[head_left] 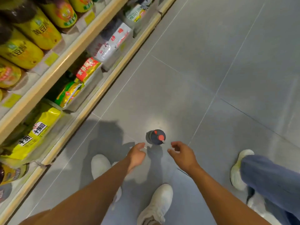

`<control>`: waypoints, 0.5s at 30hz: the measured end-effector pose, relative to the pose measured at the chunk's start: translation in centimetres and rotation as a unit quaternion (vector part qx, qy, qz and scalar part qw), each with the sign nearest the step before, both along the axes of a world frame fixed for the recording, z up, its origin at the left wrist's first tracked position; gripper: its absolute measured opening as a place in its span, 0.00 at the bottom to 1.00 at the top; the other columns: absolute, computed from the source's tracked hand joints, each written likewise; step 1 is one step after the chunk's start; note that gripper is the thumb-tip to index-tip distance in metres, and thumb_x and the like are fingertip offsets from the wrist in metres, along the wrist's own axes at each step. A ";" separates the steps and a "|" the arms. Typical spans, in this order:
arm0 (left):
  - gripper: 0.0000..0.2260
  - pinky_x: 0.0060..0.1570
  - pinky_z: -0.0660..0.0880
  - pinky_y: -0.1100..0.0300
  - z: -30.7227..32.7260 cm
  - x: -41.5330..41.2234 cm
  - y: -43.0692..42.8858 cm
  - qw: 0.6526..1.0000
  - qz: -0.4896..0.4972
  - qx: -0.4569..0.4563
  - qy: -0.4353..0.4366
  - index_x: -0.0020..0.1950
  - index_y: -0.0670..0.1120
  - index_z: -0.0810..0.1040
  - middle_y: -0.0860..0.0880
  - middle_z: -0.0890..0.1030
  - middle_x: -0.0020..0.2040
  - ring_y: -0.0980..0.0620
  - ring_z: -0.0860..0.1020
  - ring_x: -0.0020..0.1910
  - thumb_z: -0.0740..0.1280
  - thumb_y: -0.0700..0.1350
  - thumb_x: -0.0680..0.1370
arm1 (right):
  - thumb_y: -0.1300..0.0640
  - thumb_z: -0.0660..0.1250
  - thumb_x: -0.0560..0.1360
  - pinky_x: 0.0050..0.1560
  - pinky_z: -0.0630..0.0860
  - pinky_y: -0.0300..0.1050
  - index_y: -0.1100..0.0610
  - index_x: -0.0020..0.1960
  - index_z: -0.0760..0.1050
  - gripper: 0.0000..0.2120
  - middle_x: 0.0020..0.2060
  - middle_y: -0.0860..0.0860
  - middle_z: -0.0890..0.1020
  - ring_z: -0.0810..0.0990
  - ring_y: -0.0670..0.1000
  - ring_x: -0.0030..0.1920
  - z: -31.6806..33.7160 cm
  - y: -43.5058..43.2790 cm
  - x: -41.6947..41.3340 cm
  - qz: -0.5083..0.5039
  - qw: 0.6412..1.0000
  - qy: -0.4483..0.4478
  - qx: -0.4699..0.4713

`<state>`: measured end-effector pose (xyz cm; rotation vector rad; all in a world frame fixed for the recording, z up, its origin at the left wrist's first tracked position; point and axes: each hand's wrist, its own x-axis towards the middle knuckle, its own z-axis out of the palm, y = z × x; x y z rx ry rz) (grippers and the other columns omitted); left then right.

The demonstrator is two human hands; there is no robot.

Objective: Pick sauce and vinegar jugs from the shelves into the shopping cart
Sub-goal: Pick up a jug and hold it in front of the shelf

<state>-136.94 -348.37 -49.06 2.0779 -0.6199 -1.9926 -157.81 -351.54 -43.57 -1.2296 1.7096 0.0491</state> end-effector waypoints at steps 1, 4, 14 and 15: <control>0.25 0.50 0.74 0.58 -1.3 -0.4 -0.7 1.000 -0.008 0.002 0.000 0.76 0.51 0.67 0.50 0.71 0.69 0.51 0.73 0.57 0.56 0.33 0.81 | 0.51 0.71 0.79 0.61 0.73 0.42 0.55 0.69 0.75 0.21 0.63 0.51 0.80 0.79 0.52 0.63 -1.8 -0.3 0.4 0.004 1.000 0.001 -0.011; 0.25 0.43 0.73 0.63 -5.9 -1.2 -3.1 0.995 -0.080 -0.060 -0.002 0.76 0.47 0.65 0.47 0.72 0.65 0.50 0.73 0.54 0.59 0.31 0.80 | 0.51 0.73 0.77 0.62 0.72 0.44 0.55 0.73 0.72 0.26 0.67 0.51 0.77 0.77 0.52 0.65 -6.6 -1.0 1.3 0.003 0.999 0.006 -0.049; 0.37 0.66 0.67 0.67 -17.7 -1.1 -7.5 0.936 -0.304 -0.178 -0.027 0.79 0.48 0.64 0.47 0.71 0.75 0.49 0.72 0.71 0.76 0.41 0.73 | 0.51 0.73 0.77 0.49 0.77 0.42 0.51 0.58 0.82 0.11 0.50 0.49 0.86 0.83 0.52 0.47 -15.7 -2.6 2.3 0.052 0.982 0.032 -0.178; 0.36 0.64 0.69 0.69 -18.2 -1.2 -7.5 0.936 -0.295 -0.190 -0.019 0.77 0.49 0.66 0.47 0.73 0.73 0.49 0.73 0.69 0.77 0.42 0.72 | 0.50 0.73 0.77 0.49 0.77 0.41 0.51 0.58 0.83 0.12 0.50 0.49 0.86 0.83 0.52 0.47 -15.7 -2.7 2.1 0.052 0.981 0.029 -0.185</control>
